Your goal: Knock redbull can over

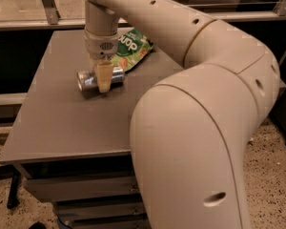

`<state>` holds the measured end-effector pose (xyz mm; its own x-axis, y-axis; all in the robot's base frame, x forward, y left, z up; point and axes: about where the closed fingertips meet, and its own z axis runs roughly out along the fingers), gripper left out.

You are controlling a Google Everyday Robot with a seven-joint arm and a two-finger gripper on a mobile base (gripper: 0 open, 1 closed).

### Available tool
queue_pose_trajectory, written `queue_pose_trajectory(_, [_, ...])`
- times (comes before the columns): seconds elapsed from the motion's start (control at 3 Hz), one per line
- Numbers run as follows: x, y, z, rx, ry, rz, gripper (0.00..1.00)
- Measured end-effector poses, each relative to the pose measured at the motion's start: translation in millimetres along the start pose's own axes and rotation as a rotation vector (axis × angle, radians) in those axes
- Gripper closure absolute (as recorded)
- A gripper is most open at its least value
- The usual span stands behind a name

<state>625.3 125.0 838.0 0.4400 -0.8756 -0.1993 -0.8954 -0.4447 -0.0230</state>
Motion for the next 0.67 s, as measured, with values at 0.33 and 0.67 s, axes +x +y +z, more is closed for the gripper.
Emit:
queue_pose_trajectory(0.33, [2,1,-4,0.006,-0.029,0.015,0.00])
queue_pose_trajectory(0.67, [11,2,-14,0.039,-0.094,0.072,0.00])
